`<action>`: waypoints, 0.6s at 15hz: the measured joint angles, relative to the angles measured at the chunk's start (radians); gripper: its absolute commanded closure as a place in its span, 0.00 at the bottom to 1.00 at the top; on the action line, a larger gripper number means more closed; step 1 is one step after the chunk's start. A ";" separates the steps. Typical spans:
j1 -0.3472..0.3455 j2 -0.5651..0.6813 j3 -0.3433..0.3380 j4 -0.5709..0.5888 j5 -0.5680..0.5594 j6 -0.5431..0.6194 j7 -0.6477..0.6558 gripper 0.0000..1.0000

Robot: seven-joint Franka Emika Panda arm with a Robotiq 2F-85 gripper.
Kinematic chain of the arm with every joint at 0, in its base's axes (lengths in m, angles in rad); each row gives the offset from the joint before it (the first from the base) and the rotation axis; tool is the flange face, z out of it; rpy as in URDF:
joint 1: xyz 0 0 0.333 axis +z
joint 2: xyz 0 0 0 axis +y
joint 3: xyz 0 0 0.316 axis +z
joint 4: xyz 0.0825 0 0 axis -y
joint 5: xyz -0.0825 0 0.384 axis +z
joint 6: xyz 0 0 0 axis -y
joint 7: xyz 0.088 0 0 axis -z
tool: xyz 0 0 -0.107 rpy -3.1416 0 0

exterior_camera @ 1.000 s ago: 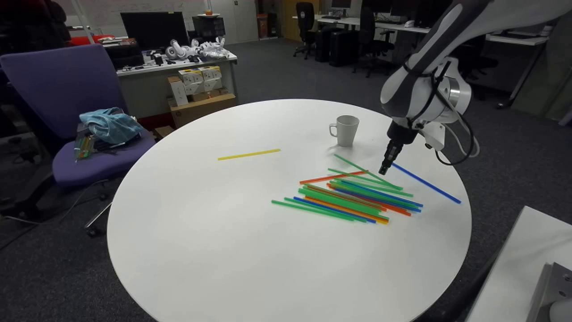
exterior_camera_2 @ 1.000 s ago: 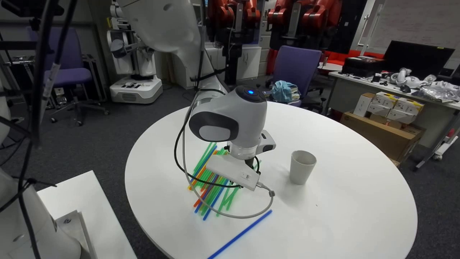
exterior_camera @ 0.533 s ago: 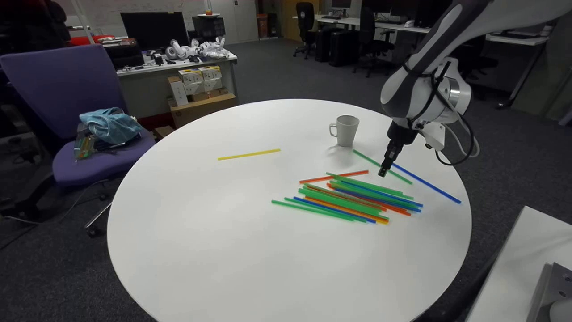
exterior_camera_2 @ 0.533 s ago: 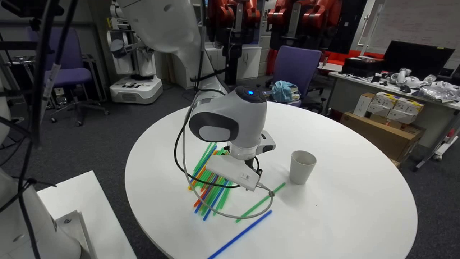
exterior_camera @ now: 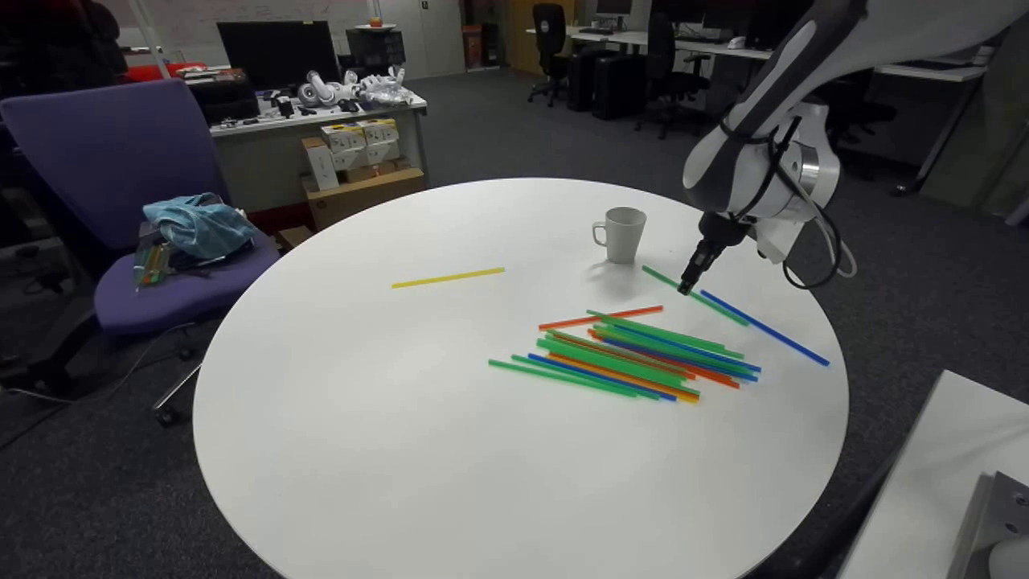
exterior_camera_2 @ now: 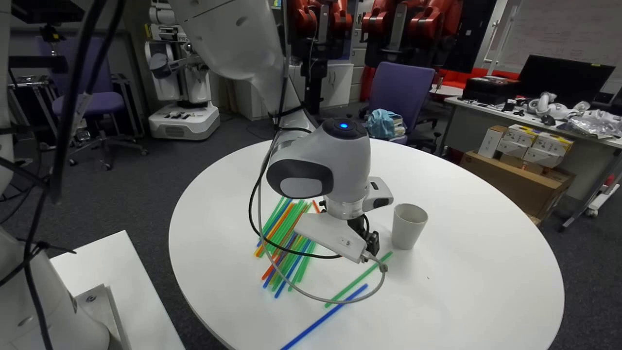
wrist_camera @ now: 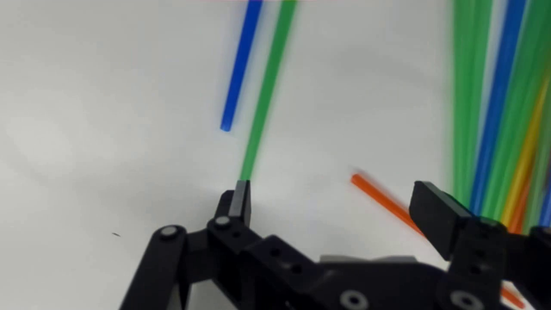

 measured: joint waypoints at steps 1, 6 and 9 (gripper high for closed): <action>0.019 0.022 -0.035 0.017 -0.016 0.002 0.046 0.00; 0.204 0.118 -0.260 0.060 -0.104 -0.107 0.391 0.00; 0.279 0.132 -0.315 0.086 -0.103 -0.227 0.579 0.00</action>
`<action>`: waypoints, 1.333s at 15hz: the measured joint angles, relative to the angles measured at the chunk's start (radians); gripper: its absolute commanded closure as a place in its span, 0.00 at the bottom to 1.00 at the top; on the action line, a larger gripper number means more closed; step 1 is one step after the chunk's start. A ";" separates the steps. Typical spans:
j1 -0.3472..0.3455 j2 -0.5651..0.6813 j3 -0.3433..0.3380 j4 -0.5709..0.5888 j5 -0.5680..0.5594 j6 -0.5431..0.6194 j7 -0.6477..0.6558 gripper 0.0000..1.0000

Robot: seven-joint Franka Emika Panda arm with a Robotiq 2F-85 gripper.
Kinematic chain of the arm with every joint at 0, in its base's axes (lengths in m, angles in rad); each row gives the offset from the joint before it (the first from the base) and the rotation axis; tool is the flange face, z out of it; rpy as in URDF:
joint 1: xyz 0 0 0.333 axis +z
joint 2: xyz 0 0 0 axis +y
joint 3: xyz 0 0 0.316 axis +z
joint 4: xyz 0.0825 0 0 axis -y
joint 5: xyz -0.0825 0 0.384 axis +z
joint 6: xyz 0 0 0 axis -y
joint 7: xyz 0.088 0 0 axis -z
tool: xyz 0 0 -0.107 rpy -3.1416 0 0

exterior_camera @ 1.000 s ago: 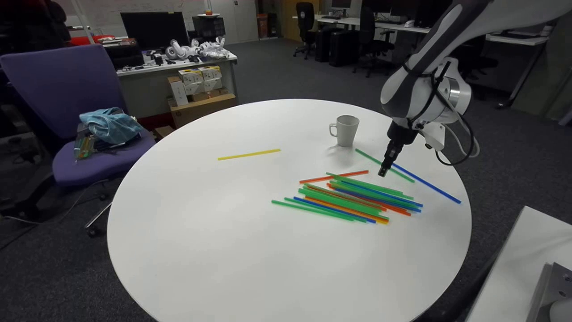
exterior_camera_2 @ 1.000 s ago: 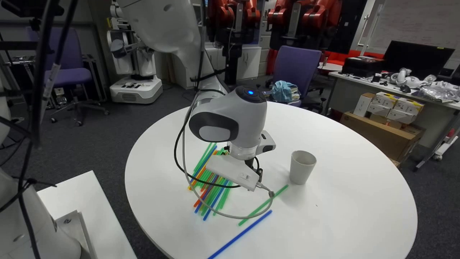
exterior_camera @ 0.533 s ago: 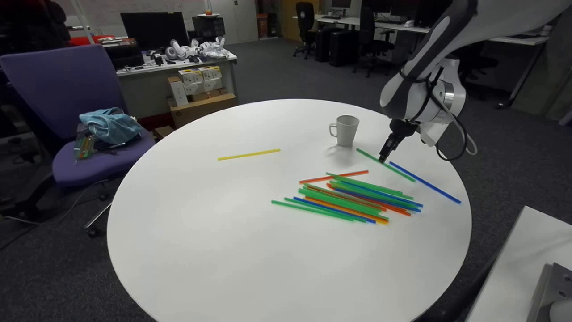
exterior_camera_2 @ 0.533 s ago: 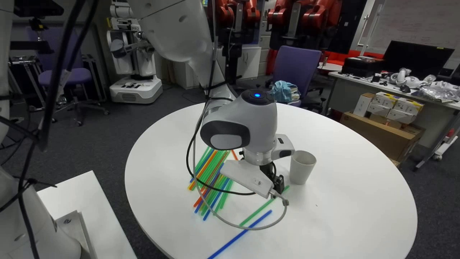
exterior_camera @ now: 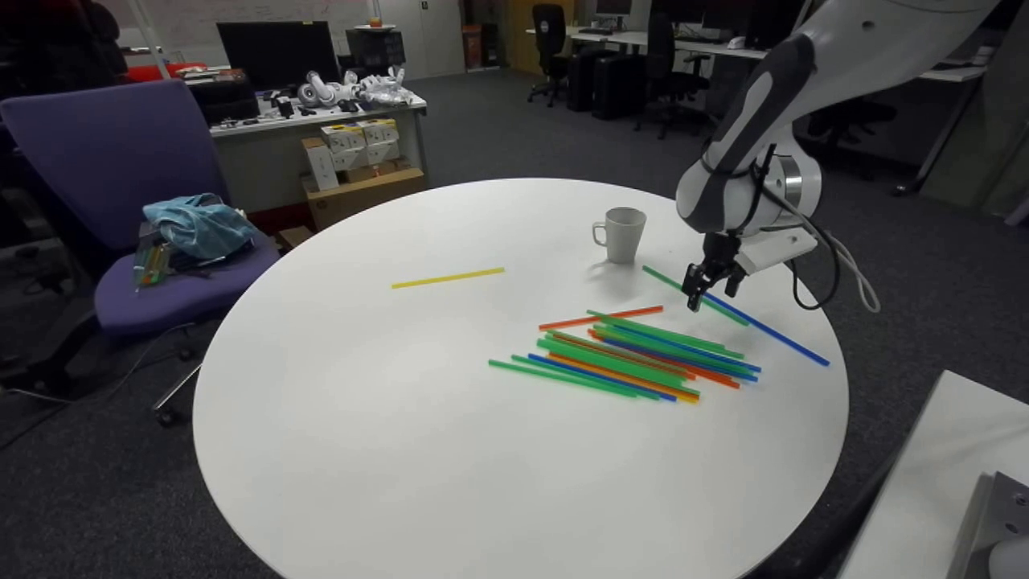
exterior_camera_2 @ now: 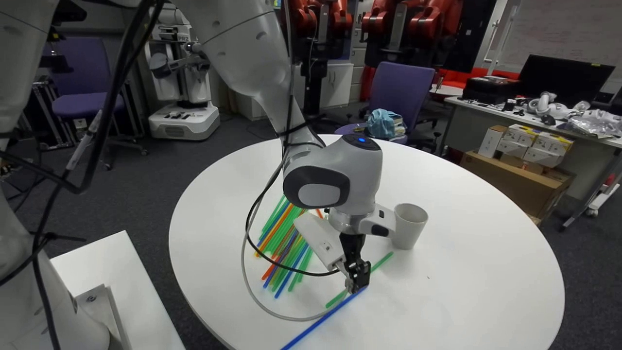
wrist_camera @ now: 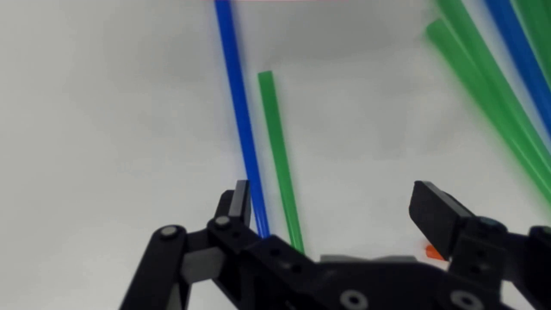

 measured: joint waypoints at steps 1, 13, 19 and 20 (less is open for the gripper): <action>0.013 0.000 -0.006 0.009 0.005 -0.023 0.060 0.00; -0.237 -0.004 0.205 0.068 -0.224 -0.028 0.368 0.00; -0.308 -0.004 0.240 0.066 -0.266 -0.031 0.297 0.27; -0.313 -0.004 0.246 0.064 -0.267 -0.031 0.287 0.29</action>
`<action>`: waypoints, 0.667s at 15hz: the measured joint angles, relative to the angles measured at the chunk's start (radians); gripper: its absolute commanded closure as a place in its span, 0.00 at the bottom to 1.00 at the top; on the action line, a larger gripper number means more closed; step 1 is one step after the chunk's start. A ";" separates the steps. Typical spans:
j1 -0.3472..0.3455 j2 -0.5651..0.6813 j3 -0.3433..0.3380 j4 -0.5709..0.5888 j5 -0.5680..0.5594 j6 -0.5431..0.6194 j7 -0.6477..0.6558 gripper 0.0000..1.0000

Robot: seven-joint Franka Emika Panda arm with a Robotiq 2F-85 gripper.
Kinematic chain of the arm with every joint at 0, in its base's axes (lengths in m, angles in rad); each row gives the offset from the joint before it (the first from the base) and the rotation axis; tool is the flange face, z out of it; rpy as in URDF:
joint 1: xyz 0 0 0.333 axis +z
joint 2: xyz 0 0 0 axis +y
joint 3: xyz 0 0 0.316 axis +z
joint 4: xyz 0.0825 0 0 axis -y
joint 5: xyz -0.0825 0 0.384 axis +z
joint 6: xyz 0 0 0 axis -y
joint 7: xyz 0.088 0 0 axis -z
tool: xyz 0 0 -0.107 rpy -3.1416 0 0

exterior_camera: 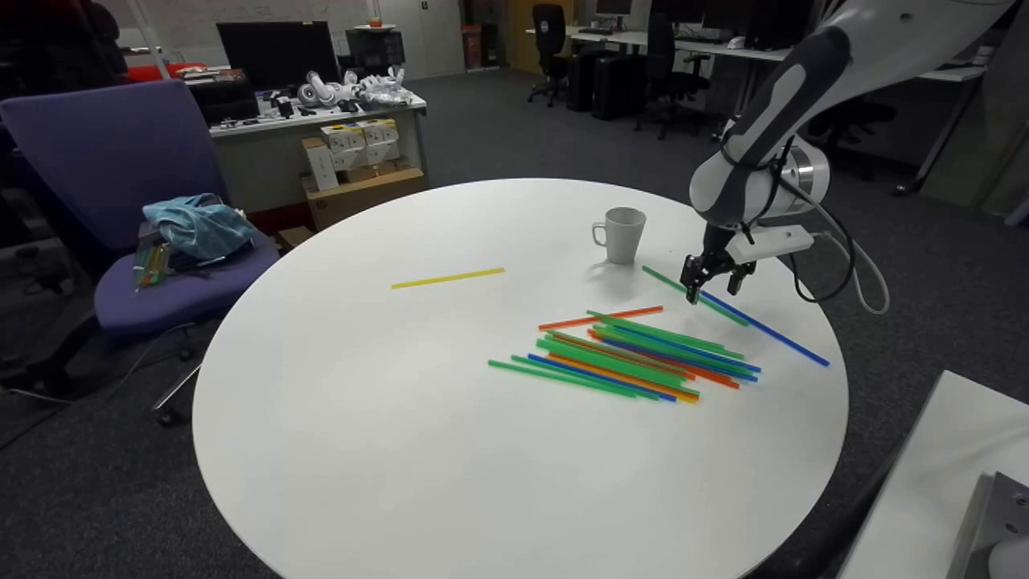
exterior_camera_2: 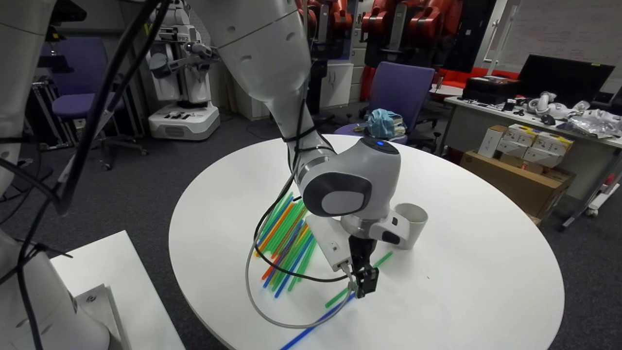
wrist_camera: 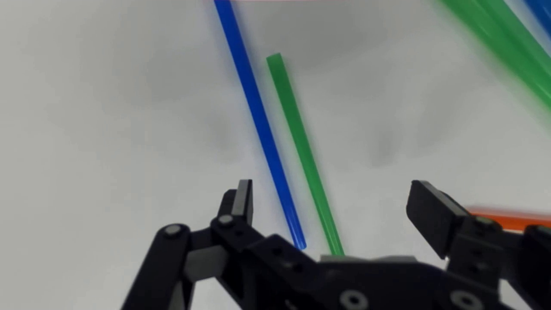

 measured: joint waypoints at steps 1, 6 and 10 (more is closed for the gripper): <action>-0.005 0.000 0.007 -0.002 -0.001 0.000 -0.008 0.31; -0.016 0.000 0.036 -0.004 -0.001 0.000 -0.031 0.08; -0.018 -0.001 0.039 -0.004 -0.007 0.000 -0.048 0.00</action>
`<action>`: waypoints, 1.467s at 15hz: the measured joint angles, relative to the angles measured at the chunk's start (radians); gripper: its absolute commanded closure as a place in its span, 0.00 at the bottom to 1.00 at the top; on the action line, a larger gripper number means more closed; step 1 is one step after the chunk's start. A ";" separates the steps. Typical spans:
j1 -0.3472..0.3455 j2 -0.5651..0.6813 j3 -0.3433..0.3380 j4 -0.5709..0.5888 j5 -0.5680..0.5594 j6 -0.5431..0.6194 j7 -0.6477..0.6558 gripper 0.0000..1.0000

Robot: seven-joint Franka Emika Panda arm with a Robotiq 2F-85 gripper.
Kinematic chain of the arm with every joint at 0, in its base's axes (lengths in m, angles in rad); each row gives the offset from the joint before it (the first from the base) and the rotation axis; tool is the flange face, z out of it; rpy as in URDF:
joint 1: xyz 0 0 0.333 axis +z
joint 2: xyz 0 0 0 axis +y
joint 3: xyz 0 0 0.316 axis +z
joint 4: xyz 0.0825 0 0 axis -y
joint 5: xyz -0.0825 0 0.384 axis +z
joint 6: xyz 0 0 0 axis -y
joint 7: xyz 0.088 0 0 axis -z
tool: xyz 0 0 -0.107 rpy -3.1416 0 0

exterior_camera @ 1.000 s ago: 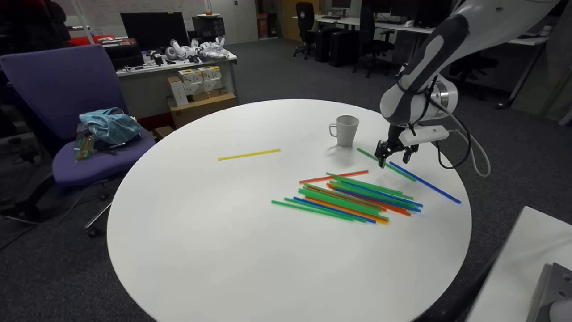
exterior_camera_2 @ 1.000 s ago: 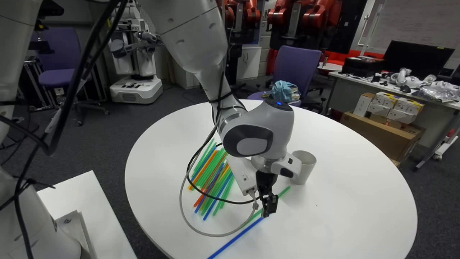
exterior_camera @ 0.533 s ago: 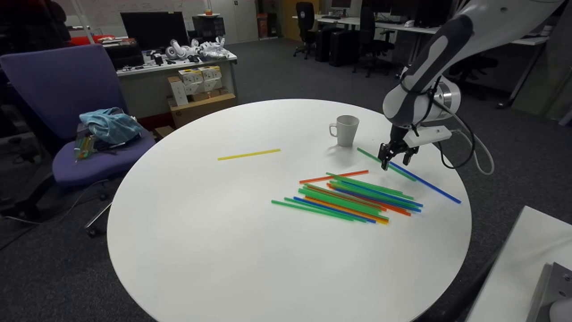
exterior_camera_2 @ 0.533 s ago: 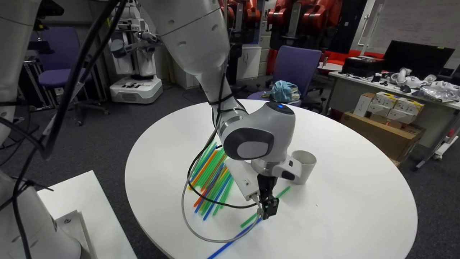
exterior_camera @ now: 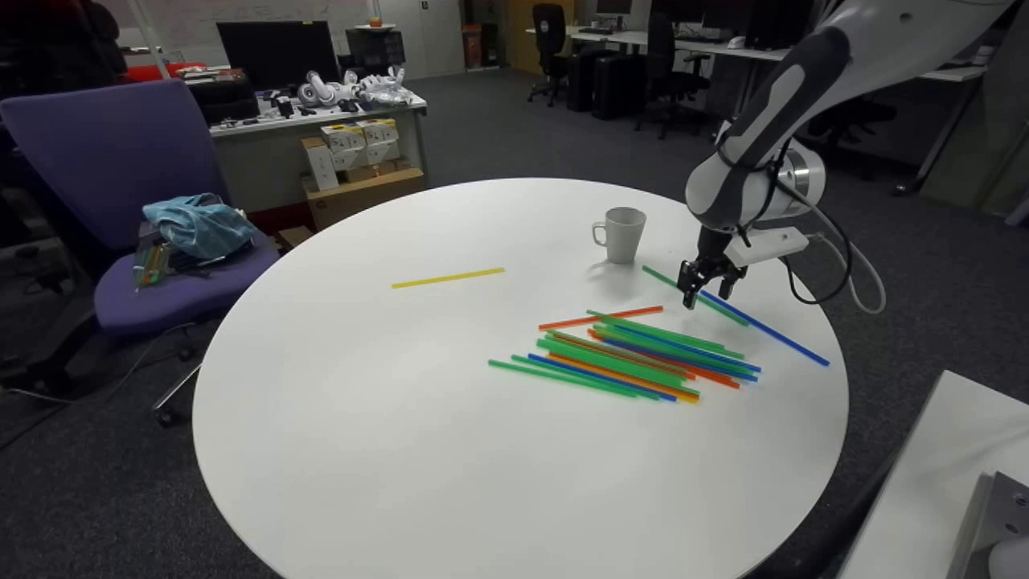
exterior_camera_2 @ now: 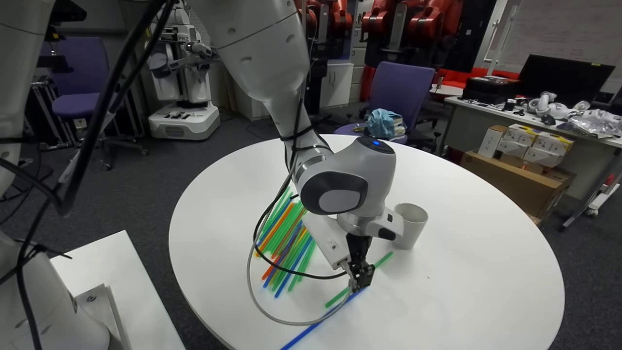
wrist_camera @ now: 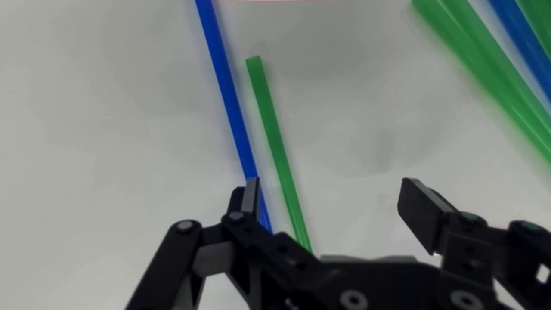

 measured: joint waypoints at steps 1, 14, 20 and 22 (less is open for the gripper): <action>-0.001 -0.001 0.000 0.000 -0.006 0.000 -0.002 0.00; -0.036 -0.006 -0.002 -0.025 -0.048 0.000 -0.018 0.25; -0.040 -0.006 0.025 -0.037 -0.048 0.000 -0.038 0.64; -0.040 -0.007 0.034 -0.038 -0.048 0.000 -0.039 0.79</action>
